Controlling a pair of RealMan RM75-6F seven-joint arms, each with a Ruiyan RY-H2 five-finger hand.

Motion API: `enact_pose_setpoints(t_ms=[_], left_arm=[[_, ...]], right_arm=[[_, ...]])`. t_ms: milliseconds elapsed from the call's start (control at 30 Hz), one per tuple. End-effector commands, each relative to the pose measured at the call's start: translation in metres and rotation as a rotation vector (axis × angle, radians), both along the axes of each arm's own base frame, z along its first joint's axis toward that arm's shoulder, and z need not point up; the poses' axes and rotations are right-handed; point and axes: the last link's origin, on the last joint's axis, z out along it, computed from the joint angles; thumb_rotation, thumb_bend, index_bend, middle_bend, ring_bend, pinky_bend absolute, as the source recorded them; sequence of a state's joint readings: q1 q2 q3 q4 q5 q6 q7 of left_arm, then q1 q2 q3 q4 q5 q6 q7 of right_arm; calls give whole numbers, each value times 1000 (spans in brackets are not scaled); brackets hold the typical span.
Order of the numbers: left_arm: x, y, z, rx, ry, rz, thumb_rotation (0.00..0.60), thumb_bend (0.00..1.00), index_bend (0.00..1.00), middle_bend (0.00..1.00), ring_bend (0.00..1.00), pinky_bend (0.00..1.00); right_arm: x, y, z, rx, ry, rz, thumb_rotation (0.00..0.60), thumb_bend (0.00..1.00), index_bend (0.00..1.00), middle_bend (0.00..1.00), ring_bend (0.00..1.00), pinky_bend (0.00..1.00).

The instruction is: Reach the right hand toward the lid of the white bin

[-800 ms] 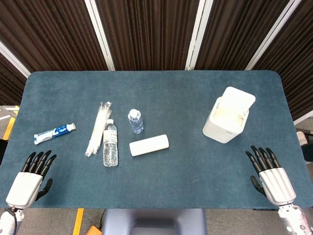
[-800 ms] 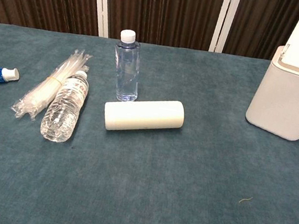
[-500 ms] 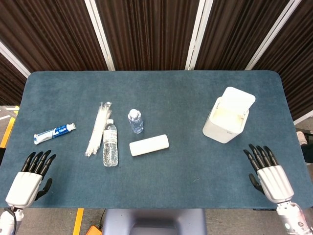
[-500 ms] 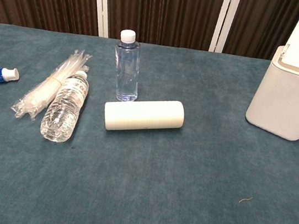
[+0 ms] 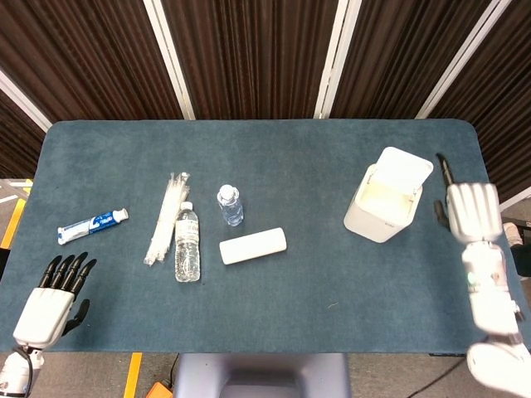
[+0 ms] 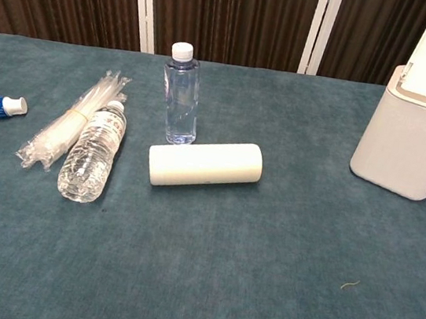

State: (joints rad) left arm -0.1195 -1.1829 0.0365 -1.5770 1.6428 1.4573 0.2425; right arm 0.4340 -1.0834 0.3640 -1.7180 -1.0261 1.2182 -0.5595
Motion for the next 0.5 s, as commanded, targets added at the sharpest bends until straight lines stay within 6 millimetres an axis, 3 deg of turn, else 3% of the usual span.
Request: enact_pose_setpoints(t_ms=[33,233,500], left_arm=[[0,1,-3,-7,7,2,600,535,0,0,0,0],[-1,2,-6,-18,17,4,600,537,0,0,0,0],[-1,1,-2,-3,7,3,600,535,0,0,0,0]], right_arm=[[40,-60,11,26,-9,-65,600,484,159,990,998,1000],[34,-76,-7,108,-26,-144,600,490,253,1000,1000,1000],[21,-75,-21,182,-34,-194,600,490,342,1000,1000,1000]])
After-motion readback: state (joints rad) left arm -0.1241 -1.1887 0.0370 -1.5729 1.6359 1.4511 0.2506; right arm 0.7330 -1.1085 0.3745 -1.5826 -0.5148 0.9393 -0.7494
